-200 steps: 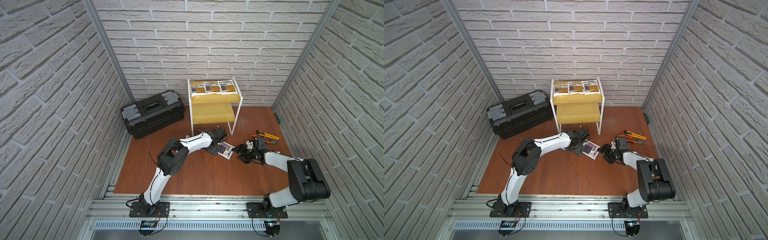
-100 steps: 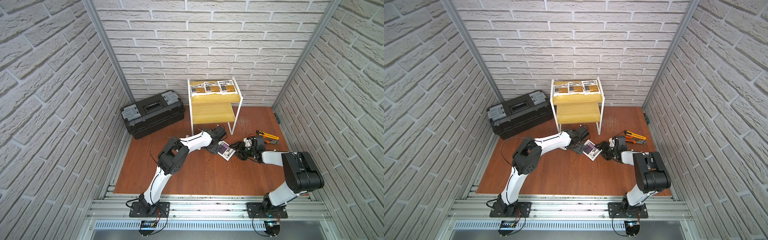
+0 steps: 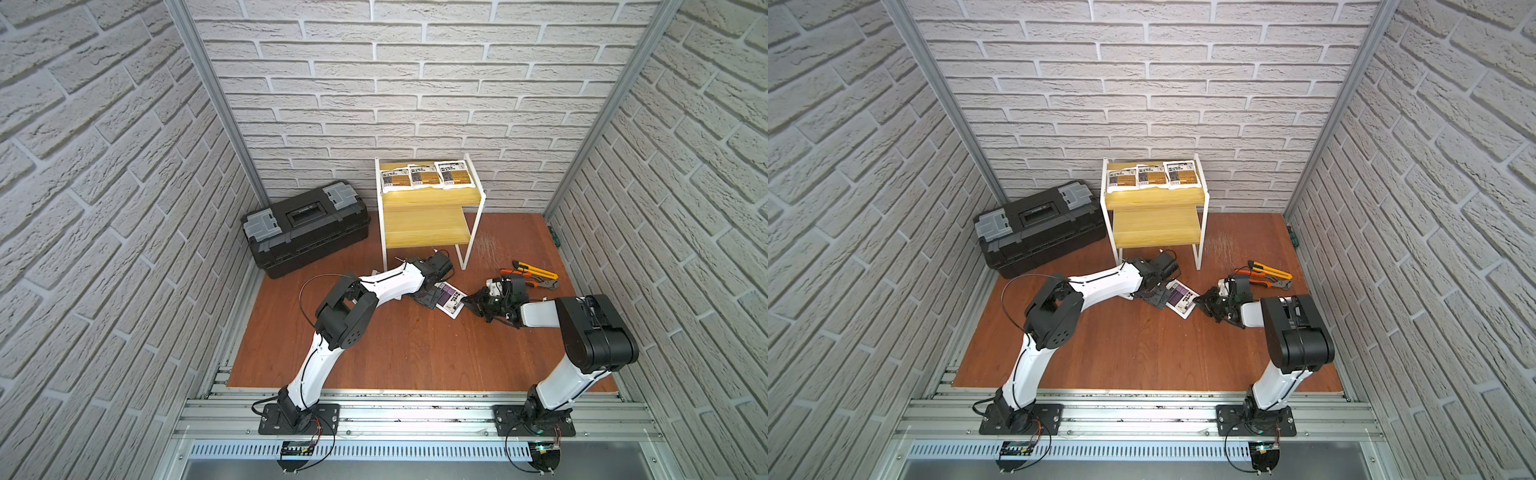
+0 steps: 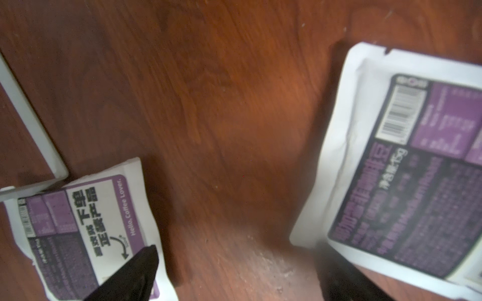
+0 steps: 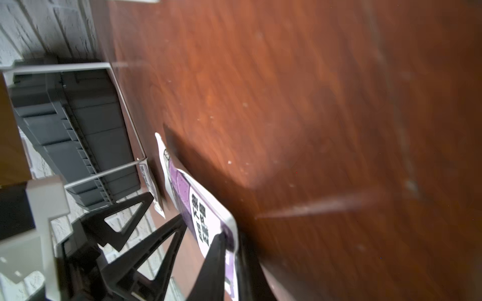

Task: Place the bagged coffee beans on the shelf by color
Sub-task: Pick up the bagged coffee beans at the center of the board.

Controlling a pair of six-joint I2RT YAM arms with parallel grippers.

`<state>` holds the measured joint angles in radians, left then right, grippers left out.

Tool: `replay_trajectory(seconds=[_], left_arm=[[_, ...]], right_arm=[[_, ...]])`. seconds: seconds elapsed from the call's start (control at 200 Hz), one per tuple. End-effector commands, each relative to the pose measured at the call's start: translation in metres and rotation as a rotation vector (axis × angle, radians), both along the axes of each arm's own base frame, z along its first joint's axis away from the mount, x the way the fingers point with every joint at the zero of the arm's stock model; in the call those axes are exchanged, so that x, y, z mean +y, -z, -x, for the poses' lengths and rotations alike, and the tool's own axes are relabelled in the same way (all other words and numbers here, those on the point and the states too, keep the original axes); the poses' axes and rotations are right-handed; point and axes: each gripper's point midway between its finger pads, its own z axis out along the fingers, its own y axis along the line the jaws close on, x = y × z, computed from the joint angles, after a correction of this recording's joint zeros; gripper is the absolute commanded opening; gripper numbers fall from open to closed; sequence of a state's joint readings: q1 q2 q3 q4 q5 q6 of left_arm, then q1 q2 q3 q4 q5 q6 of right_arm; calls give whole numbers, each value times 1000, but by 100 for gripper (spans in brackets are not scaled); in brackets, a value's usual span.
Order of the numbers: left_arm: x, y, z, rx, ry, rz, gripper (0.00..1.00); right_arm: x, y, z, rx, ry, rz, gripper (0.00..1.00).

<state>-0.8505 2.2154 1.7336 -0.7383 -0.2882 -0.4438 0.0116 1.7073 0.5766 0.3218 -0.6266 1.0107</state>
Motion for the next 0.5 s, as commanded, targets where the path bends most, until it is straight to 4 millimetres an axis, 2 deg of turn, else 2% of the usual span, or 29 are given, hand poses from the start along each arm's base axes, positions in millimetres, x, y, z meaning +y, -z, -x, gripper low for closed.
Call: replay_trajectory(seconds=[0.0,0.15,0.26,0.495], left_arm=[[2,3,0,11,7,4,98],[3,-7,6,9,9,26,98],[1,-24,16,4,11,66,99],[2,-84,42,-36,-25,210,98]], right_arm=[[-4,26,26,122,10,31,4],[-3,18,32,111,2,22,2],[-2,5,39,94,2,11,2],[-2,-34,55,27,26,-6,2]])
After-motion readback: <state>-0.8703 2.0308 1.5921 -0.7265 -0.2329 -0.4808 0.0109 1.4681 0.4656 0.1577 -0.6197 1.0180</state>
